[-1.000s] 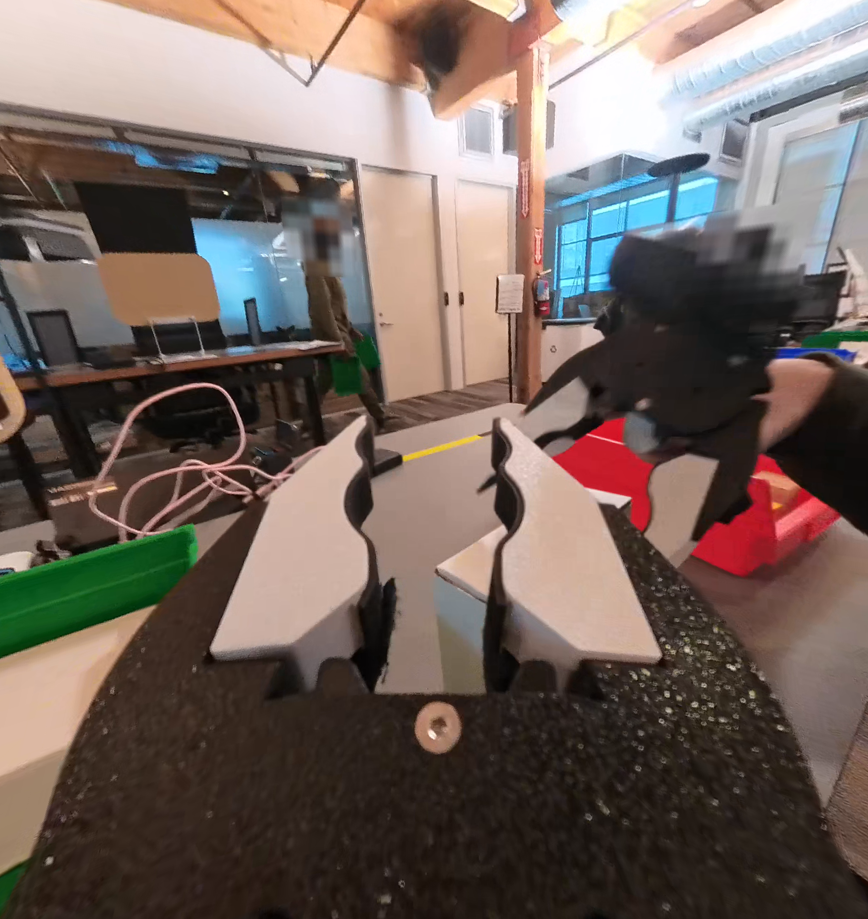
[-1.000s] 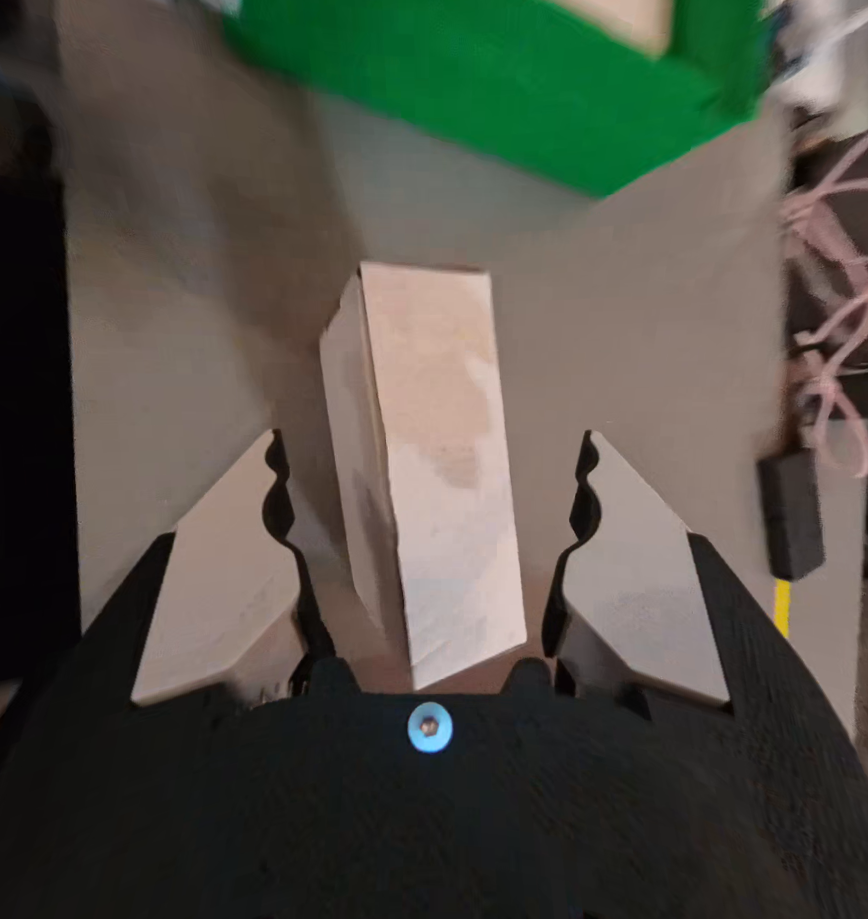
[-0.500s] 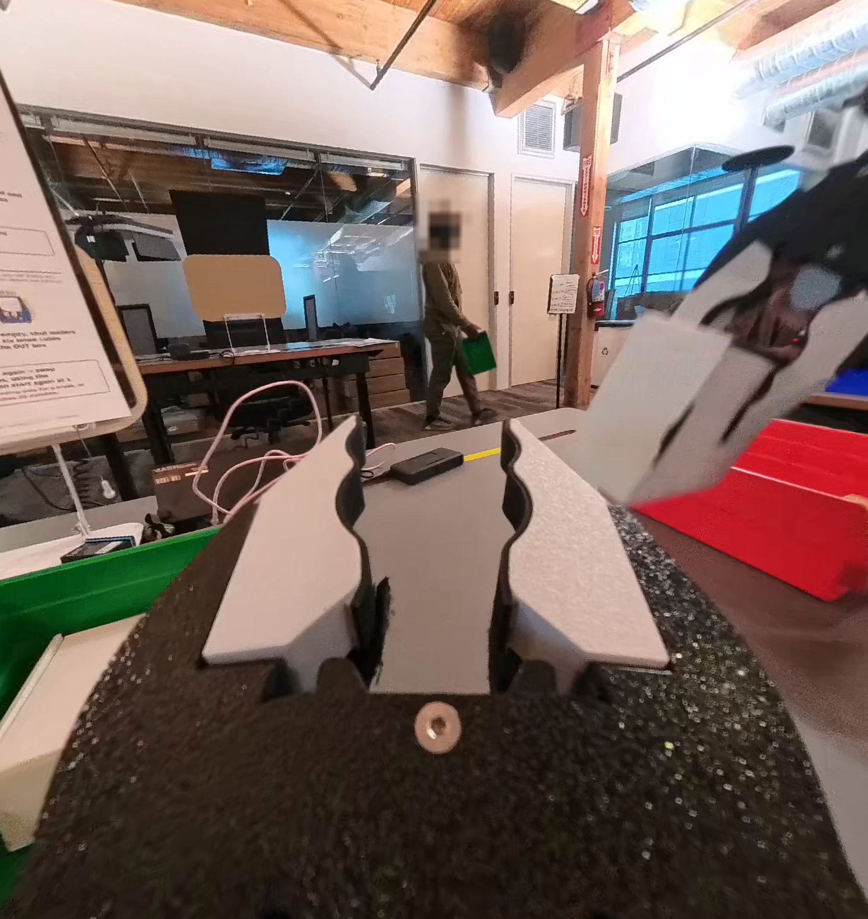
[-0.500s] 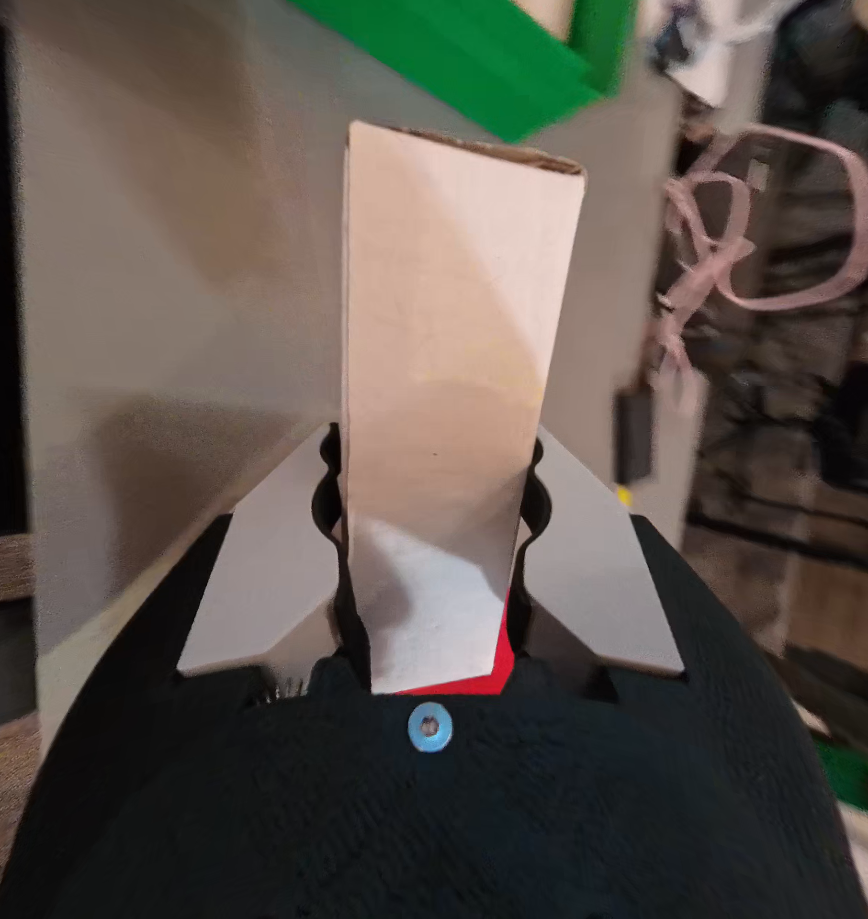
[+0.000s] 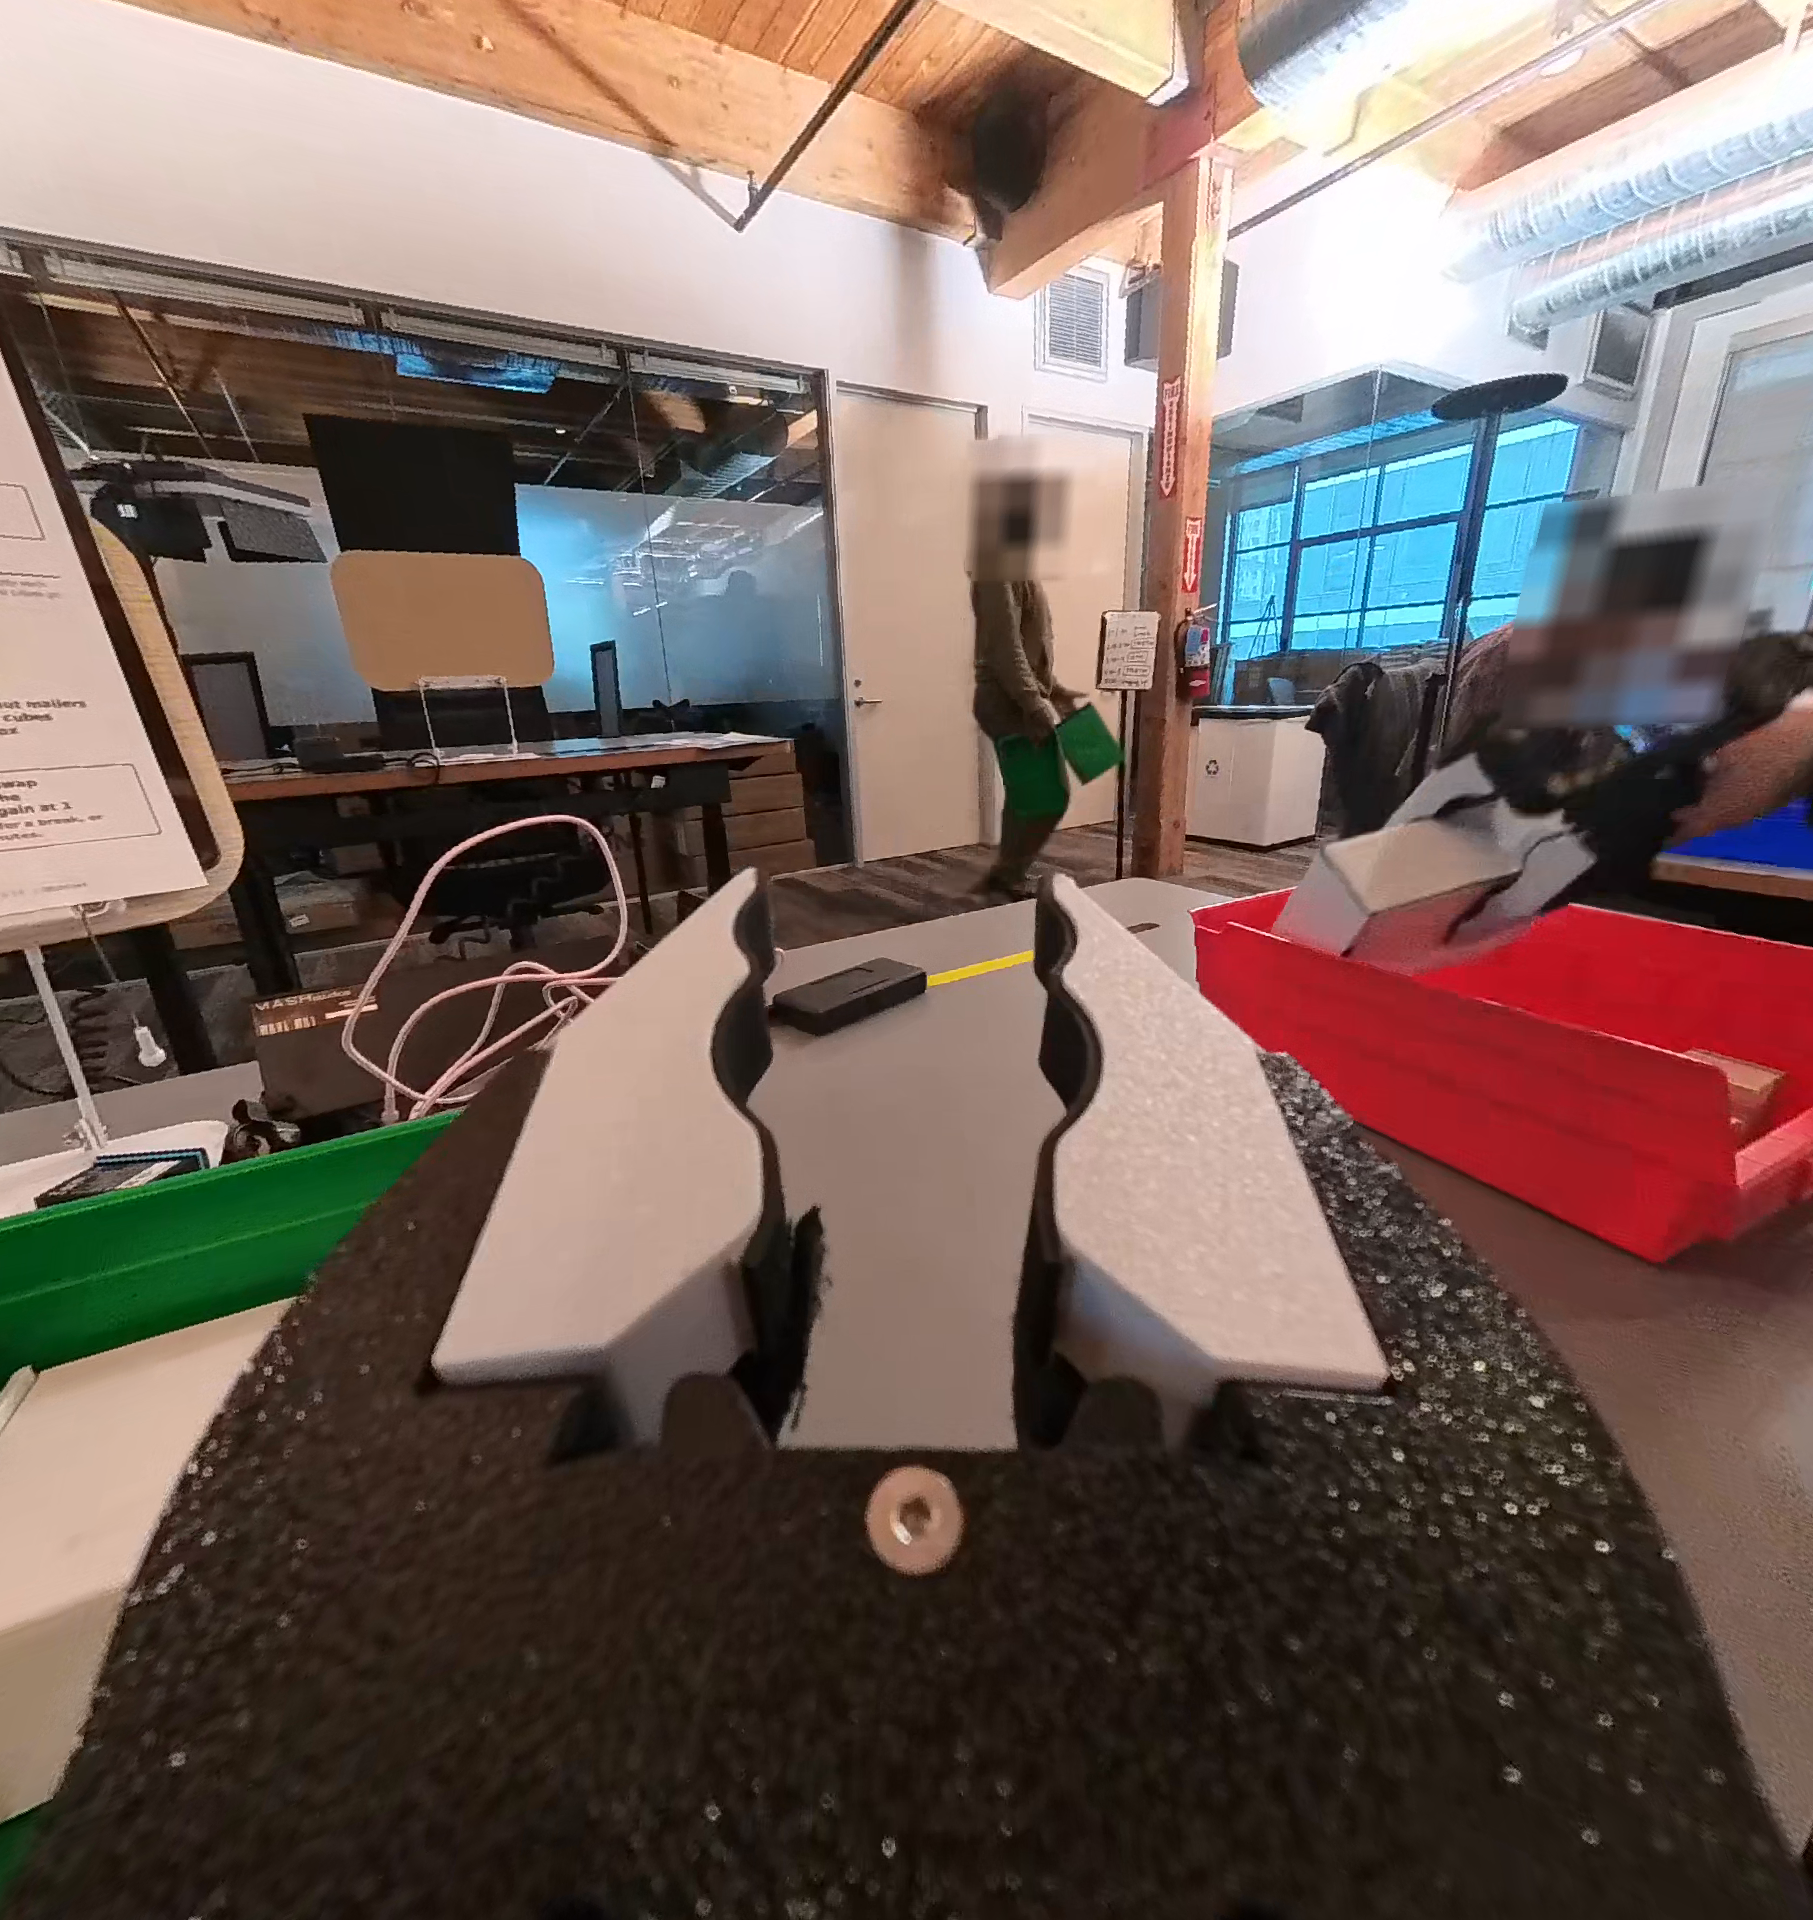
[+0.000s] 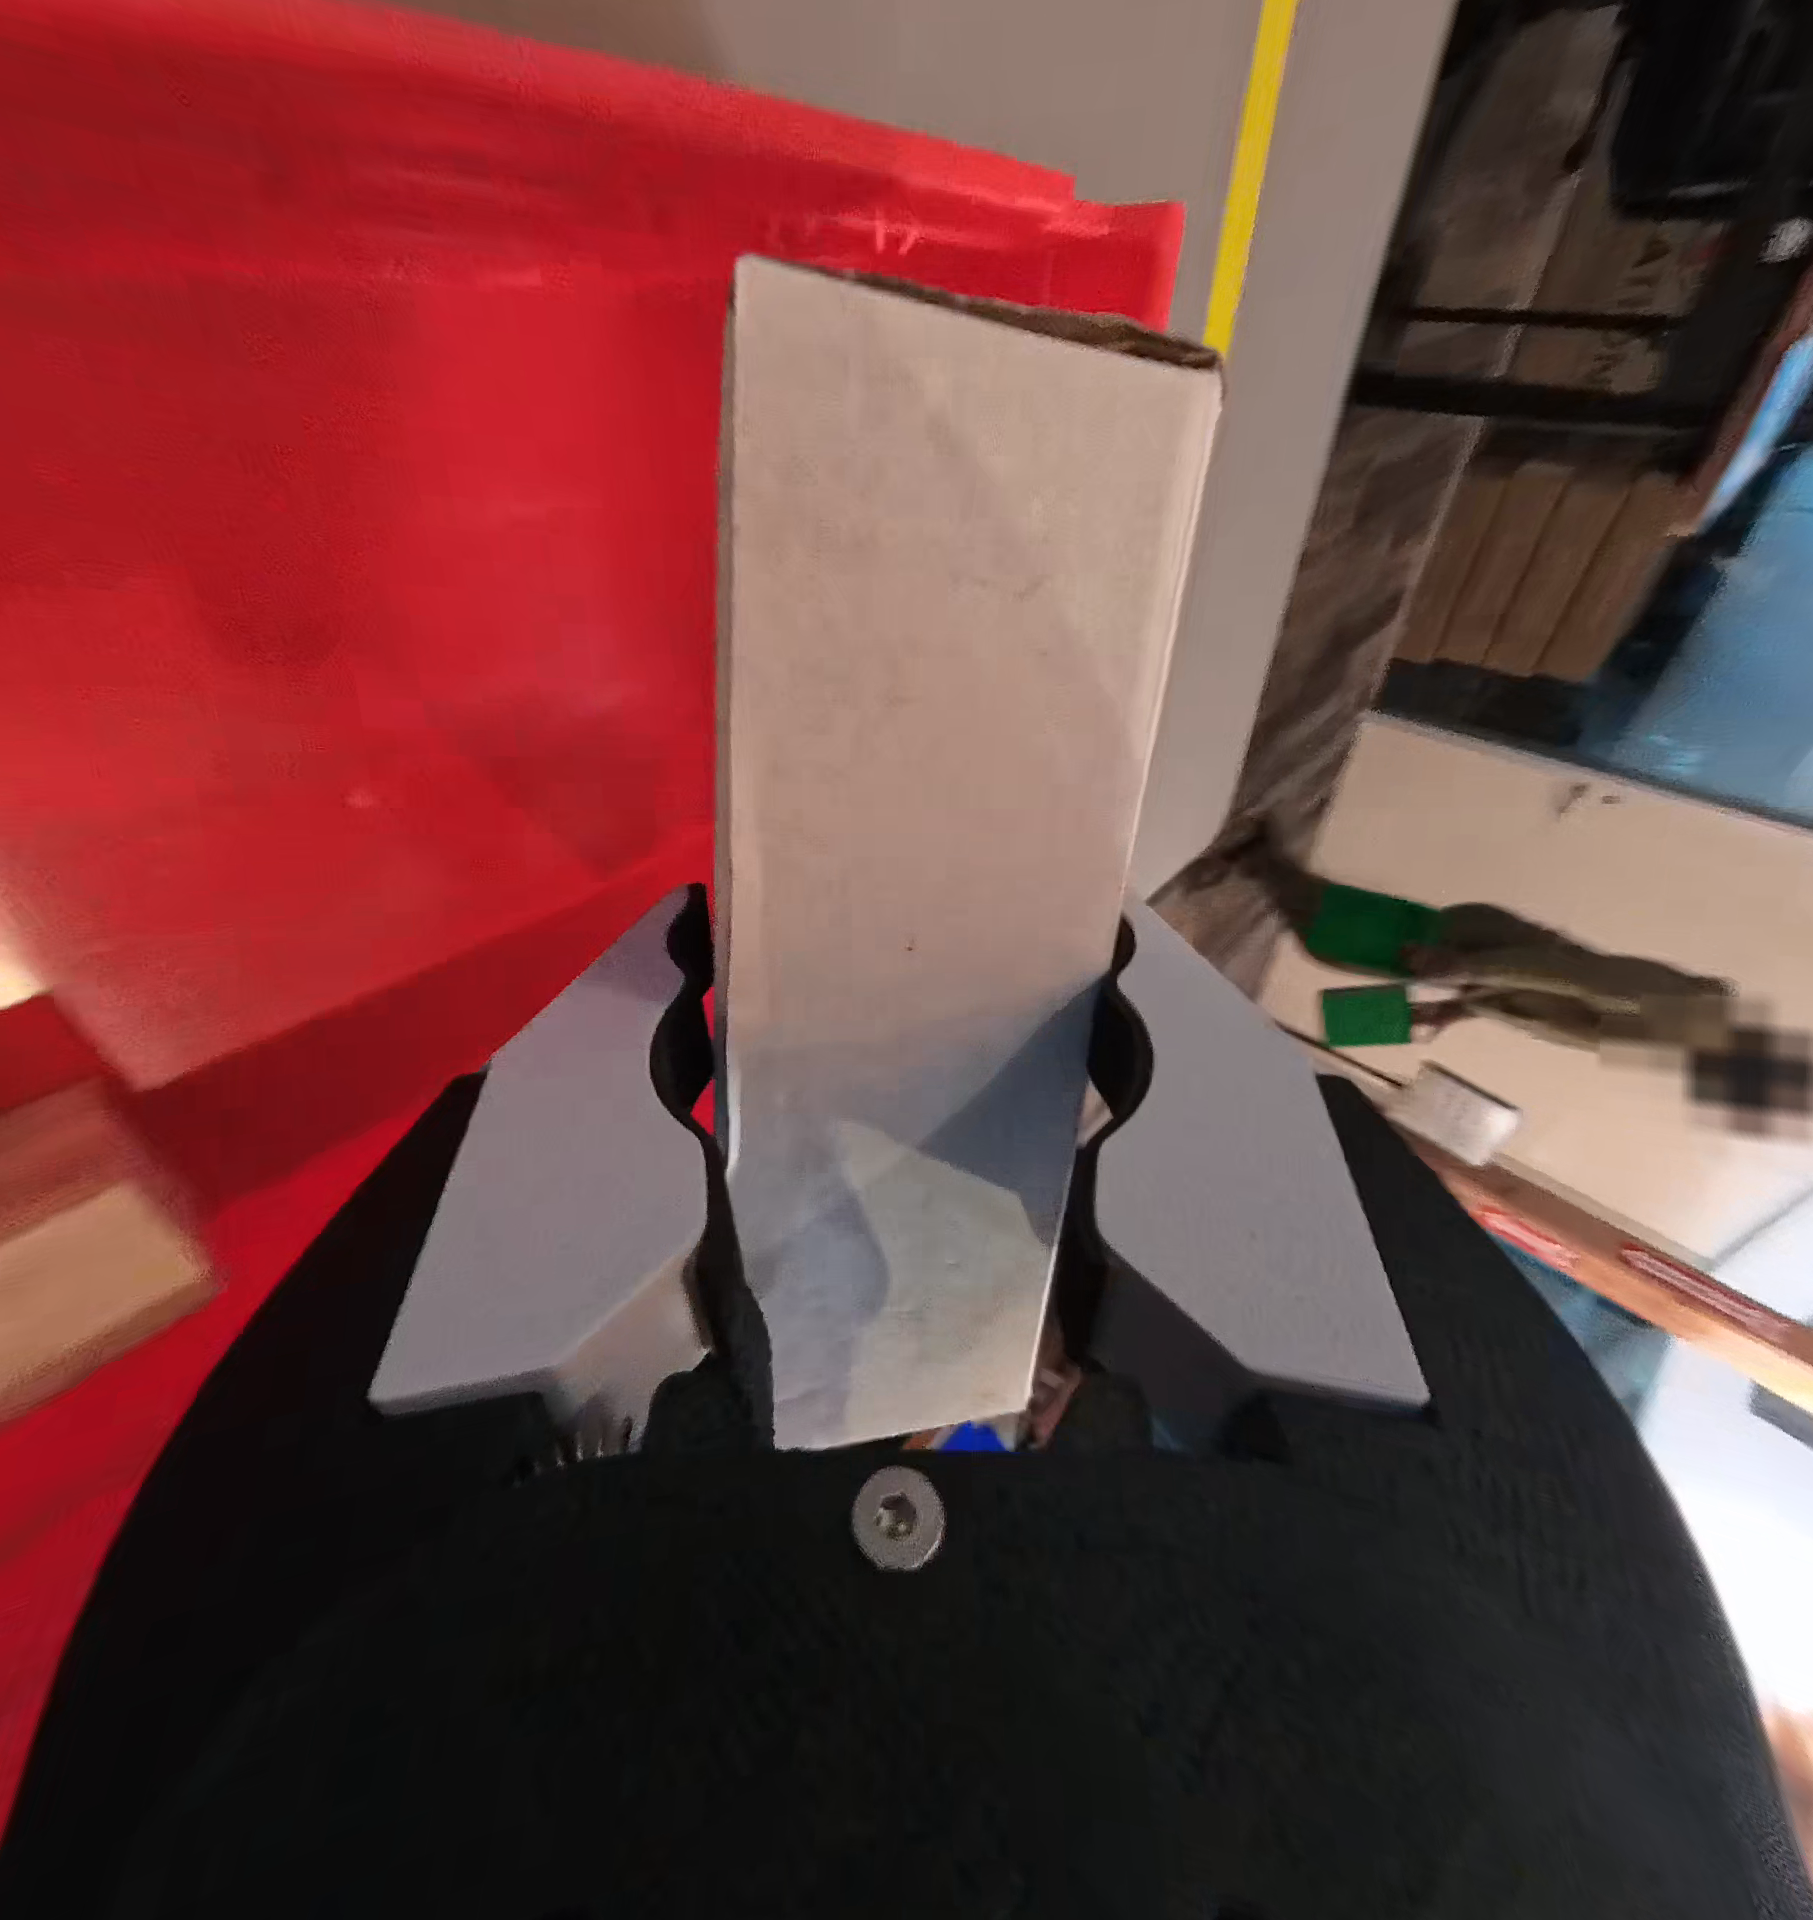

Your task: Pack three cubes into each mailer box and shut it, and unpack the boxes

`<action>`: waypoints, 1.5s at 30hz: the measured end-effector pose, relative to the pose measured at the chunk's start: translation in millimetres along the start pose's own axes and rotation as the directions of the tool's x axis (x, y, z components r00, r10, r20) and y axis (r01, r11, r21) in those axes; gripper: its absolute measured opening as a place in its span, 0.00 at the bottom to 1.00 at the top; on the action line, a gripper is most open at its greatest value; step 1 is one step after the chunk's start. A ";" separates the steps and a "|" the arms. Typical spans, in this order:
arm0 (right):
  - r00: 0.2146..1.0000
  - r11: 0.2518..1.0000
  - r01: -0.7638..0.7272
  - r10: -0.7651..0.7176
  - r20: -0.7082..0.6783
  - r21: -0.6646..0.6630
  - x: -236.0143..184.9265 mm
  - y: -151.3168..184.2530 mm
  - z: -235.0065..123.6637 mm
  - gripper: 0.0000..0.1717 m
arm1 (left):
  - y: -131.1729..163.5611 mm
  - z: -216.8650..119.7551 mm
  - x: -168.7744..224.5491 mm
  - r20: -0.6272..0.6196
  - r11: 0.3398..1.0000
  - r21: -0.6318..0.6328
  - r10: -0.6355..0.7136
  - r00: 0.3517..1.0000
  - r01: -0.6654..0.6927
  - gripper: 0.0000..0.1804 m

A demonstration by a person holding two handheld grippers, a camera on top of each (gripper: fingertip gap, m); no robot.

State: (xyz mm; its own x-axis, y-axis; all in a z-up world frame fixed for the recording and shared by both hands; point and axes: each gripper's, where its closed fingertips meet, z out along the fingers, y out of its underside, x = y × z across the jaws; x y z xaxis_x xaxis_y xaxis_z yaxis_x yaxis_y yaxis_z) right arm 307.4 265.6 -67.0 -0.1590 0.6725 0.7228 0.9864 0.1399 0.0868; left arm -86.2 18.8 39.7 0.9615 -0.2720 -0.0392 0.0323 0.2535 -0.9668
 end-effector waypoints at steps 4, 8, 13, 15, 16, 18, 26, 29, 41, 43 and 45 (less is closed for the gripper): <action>0.993 0.997 0.056 -0.051 -0.104 0.045 -15.0 -2.7 33.0 0.43 | 1.7 1.1 1.4 -0.010 1.000 -0.003 -0.011 1.000 0.011 0.26; 0.996 0.996 0.069 -0.072 0.055 0.056 -57.6 -3.2 43.3 0.50 | 7.9 4.1 4.2 -0.015 1.000 -0.022 -0.009 1.000 0.009 0.26; 0.967 0.999 -0.013 0.001 0.257 0.044 -84.3 -1.3 35.1 0.74 | 17.2 9.8 14.2 -0.040 0.998 -0.065 0.001 0.999 -0.003 0.26; 0.958 0.997 -0.057 0.038 0.283 0.059 -81.5 -5.5 32.0 0.75 | 17.8 9.9 17.0 -0.043 0.997 -0.074 0.018 0.999 -0.021 0.26; 0.958 0.996 -0.064 0.041 0.283 0.070 -79.3 -8.1 32.1 0.75 | 17.4 9.7 18.7 -0.048 0.997 -0.074 0.018 0.999 -0.021 0.26; 0.959 0.996 -0.059 0.037 0.282 0.070 -77.2 -10.4 36.9 0.74 | 16.0 8.9 20.5 -0.053 0.997 -0.071 0.013 0.998 -0.017 0.26; 0.989 0.993 -0.105 0.110 0.095 -0.052 -50.8 13.3 62.5 0.69 | 3.9 -1.3 11.6 -0.026 0.999 -0.042 0.005 1.000 -0.006 0.26; 0.980 0.981 -0.195 0.195 0.047 -0.010 -41.7 9.8 46.5 0.68 | -6.2 -12.7 -6.8 0.048 1.000 -0.015 0.007 0.999 -0.006 0.29; 0.764 0.262 -0.398 0.625 0.160 0.879 25.9 -217.1 -180.6 0.52 | -35.2 -69.3 -85.7 0.336 0.997 0.064 0.008 0.942 -0.031 0.32; 0.790 0.219 -0.380 0.583 0.191 0.899 9.6 -260.0 -172.6 0.53 | -26.5 -60.0 -87.5 0.281 0.997 -0.033 0.073 0.957 -0.066 0.43; 0.799 0.198 -0.382 0.562 0.215 0.903 -1.8 -291.8 -150.5 0.55 | 9.5 -43.9 -83.5 0.139 0.951 -0.305 0.096 0.986 -0.050 0.67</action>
State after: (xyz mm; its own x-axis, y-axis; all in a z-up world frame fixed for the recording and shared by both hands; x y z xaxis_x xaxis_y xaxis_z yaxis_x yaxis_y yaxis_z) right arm 26.3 114.2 9.5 0.4182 0.7720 0.4786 0.2176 0.4264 -0.8780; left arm -178.1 3.2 22.7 0.9887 -0.1150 -0.0964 -0.1002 -0.0281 -0.9946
